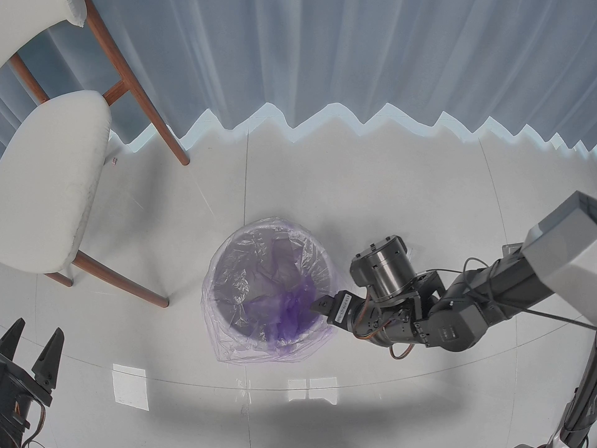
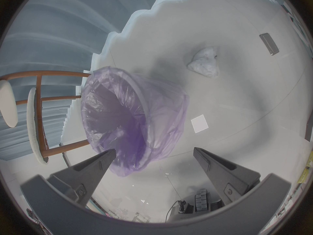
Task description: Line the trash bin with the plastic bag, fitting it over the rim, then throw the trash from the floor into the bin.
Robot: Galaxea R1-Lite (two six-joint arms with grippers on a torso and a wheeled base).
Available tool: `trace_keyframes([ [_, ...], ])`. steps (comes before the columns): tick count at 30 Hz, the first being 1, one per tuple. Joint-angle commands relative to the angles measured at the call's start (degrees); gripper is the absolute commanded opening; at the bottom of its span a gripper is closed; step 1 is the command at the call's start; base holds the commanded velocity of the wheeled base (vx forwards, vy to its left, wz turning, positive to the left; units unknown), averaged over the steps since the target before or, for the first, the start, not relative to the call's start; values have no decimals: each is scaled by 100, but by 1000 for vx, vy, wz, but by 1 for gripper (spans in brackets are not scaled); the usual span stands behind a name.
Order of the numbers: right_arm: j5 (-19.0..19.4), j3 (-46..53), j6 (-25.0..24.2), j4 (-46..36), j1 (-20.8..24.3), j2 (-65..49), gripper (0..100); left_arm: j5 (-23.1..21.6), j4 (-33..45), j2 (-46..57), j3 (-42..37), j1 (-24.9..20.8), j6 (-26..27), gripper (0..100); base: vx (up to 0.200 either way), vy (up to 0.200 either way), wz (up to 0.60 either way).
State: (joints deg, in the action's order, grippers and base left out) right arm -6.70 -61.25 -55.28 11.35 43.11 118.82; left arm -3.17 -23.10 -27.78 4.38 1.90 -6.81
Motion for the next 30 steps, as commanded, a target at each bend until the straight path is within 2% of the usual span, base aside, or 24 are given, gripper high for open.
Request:
trace_keyframes([
  [1,-77,-441,-17,245,58,897,100,1,7,-34,178,-6,22,100,0,0,0],
  [5,-244,-977,-9,236,110,1345,100,1,-10,-105,248,12,40,100,0,0,0],
  [12,-279,-1627,9,192,58,1917,100,36,-1,-166,397,38,31,100,0,0,0],
  [13,-296,-1698,9,201,40,2013,0,36,-1,-166,406,38,31,100,0,0,0],
  [17,-367,-1759,26,263,-39,2101,0,53,-28,-201,441,38,40,100,0,0,0],
  [21,-349,-1654,35,192,-162,1679,0,36,-19,-289,617,21,5,100,0,0,0],
  [25,-121,-731,1169,280,-479,1029,0,-158,25,-790,1065,-76,-57,100,0,0,0],
  [27,134,-406,1723,465,-654,730,0,-369,34,-1019,1241,-146,-57,100,0,0,0],
  [30,547,-186,2233,728,-874,361,0,-606,86,-1449,1461,-243,-101,100,0,0,0],
])
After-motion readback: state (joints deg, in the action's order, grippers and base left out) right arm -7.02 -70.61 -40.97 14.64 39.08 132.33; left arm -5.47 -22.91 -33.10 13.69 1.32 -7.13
